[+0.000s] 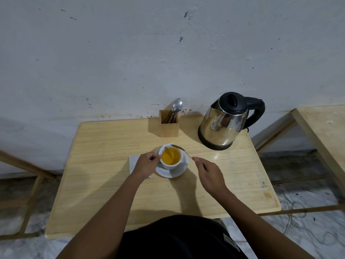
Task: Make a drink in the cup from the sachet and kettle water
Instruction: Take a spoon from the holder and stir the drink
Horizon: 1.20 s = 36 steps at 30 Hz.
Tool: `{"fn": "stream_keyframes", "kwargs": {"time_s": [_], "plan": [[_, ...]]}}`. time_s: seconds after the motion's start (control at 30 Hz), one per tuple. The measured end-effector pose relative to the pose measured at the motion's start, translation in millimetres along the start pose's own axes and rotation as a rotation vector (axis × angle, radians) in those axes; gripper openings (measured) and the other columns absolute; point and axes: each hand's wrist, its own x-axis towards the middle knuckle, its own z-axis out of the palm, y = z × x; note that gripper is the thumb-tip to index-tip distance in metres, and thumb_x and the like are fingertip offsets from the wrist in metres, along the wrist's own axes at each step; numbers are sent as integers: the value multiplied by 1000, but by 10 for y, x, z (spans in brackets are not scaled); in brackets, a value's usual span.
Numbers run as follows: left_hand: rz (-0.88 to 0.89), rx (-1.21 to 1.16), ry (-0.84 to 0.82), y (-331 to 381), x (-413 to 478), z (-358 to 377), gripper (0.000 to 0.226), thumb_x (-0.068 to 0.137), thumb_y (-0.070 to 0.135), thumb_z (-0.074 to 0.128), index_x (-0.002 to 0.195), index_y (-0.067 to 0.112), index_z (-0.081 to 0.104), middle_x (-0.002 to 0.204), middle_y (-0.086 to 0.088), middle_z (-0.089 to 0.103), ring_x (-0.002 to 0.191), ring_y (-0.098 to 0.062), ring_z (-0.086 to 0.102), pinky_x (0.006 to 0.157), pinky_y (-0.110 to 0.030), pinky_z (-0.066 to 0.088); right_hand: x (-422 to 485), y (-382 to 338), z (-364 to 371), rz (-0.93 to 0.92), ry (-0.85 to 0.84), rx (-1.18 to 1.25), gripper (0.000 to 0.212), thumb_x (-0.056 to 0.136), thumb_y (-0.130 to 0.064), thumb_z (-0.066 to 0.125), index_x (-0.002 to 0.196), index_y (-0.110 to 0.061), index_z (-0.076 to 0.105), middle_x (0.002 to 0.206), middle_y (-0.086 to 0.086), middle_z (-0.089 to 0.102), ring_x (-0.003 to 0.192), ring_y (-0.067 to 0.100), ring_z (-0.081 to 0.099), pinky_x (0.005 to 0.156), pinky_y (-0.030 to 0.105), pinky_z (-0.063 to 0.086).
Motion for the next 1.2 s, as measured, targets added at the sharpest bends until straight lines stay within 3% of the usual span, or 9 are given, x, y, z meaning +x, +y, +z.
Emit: {"fn": "stream_keyframes", "kwargs": {"time_s": [0.1,0.3,0.4,0.53,0.67,0.8,0.93,1.07,1.2], "plan": [[12,-1,-2,1,9,5,20,91,34,60,79,20,67,90,-20,70,65,-23,58,68,-48,57,5,16,-27,137,-82,341,27,100,-16,47,114,-17,71,112,-9,69,111,10,60,92,23,43],[-9,-20,-11,-12,25,11,19,90,34,61,78,20,68,76,-9,65,63,-22,58,64,-50,57,-29,69,3,145,-184,346,25,100,-16,49,106,-19,73,100,-17,68,88,-11,59,79,12,43],[-11,-25,-12,-4,23,7,18,90,34,61,77,23,67,76,-8,65,63,-23,58,62,-48,56,1,87,31,165,-164,390,25,99,-15,49,107,-19,72,97,-15,67,89,-2,58,77,15,43],[-1,-44,-16,12,2,13,18,91,30,61,83,16,68,77,-8,65,63,-23,56,65,-38,50,76,133,6,281,-131,540,24,99,-14,51,107,-18,72,75,-12,59,70,4,50,64,17,40],[-4,-54,-21,18,-12,6,16,92,29,61,84,17,68,71,-4,62,60,-22,54,62,-37,48,158,245,10,371,-84,645,19,96,-12,54,103,-17,71,67,-5,48,60,10,41,53,17,34],[-5,-46,-22,31,-27,-5,17,92,30,60,85,16,68,68,-2,61,61,-23,54,60,-36,47,240,378,99,517,-15,596,18,95,-15,51,104,-15,67,70,0,46,58,12,37,52,24,28],[-18,-44,-23,62,-53,2,18,93,30,59,86,15,66,63,-2,57,57,-23,52,56,-34,44,302,426,215,553,69,485,19,99,-18,47,105,-12,64,72,-1,54,58,11,45,51,24,35],[-18,-39,-24,68,-62,-1,17,93,31,59,86,17,66,64,-2,58,58,-24,54,56,-35,45,380,481,330,509,99,327,26,99,-23,46,111,-8,63,95,6,65,79,19,57,69,31,45],[-19,-38,-21,66,-59,-2,17,93,30,59,87,16,67,66,0,60,58,-22,54,59,-36,47,400,544,361,447,103,129,30,100,-24,45,114,-4,63,109,12,65,99,27,59,80,30,40]]}}
